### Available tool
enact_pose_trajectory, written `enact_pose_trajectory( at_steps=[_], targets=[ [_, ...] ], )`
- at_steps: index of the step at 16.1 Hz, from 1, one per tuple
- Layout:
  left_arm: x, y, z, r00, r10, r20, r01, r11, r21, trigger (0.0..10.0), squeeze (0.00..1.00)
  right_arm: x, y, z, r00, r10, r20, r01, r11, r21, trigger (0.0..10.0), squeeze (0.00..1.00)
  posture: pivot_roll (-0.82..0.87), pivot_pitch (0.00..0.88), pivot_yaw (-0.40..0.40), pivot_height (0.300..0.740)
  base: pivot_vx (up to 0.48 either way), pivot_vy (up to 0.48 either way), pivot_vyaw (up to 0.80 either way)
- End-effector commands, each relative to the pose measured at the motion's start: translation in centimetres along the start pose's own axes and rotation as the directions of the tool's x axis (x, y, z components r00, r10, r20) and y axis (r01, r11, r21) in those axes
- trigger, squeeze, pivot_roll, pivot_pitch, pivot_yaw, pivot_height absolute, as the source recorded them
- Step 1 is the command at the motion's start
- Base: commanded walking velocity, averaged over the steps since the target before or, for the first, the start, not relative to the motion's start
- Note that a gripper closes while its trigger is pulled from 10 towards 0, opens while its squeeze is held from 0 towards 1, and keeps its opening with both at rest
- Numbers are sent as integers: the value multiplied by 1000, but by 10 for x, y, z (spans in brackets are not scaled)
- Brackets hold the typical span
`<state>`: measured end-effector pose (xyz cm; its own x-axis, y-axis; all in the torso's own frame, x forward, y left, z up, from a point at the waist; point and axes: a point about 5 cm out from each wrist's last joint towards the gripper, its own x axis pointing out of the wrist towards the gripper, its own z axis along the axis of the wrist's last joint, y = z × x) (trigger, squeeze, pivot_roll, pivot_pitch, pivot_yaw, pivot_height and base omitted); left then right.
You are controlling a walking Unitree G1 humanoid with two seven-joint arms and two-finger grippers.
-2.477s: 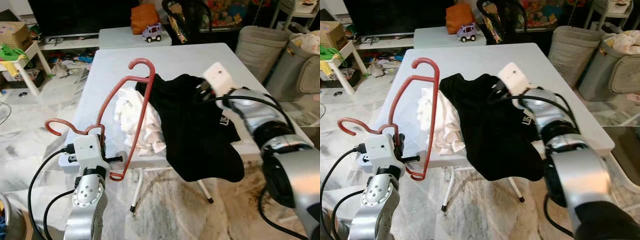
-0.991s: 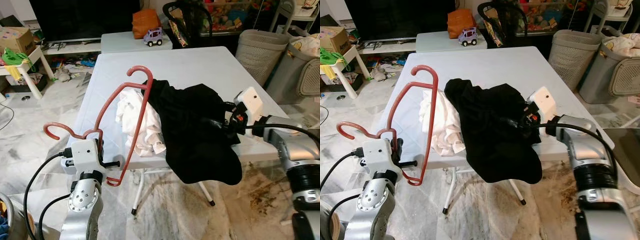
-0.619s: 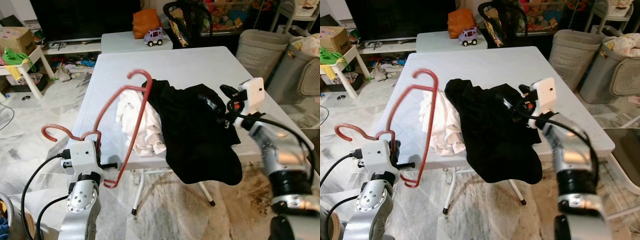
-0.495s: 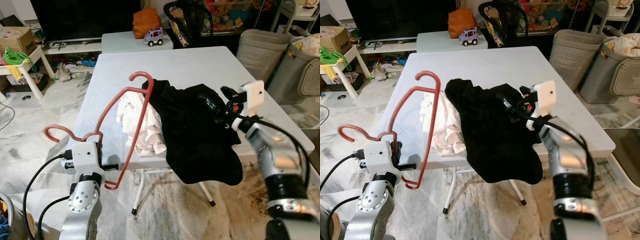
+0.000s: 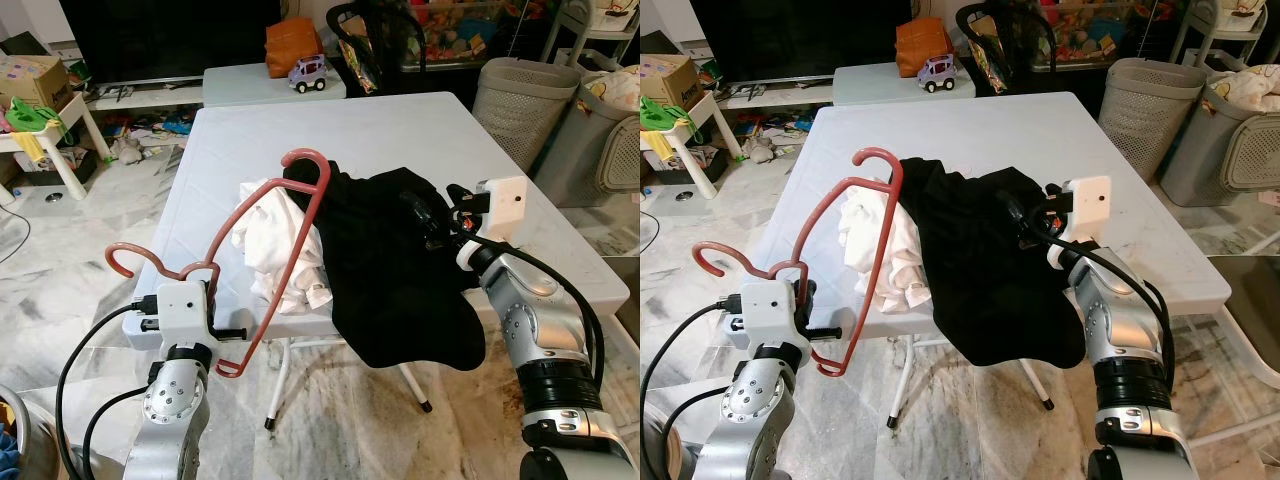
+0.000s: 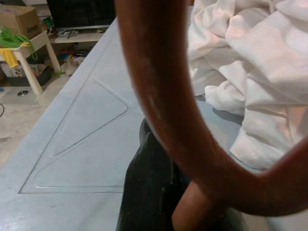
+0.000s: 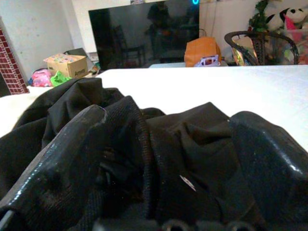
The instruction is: Hang hanger
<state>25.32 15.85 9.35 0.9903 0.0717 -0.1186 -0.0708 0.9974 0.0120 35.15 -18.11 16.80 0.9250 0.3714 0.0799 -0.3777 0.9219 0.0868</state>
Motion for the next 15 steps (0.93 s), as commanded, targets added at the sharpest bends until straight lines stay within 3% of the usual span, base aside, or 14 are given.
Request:
enact_pose_trajectory(
  at_steps=[1,15],
  targets=[
    [2,1,6,1000,-2,28,2,1000,13,10000,0,2,-3,7,999,-17,28,17,1000,4,10000,0,-23,0,52,740,-266,0,0],
    [5,-1,7,999,-31,27,30,999,20,10000,0,2,-7,8,997,-59,41,58,998,16,10000,0,-25,0,65,740,-291,0,0]
  ],
)
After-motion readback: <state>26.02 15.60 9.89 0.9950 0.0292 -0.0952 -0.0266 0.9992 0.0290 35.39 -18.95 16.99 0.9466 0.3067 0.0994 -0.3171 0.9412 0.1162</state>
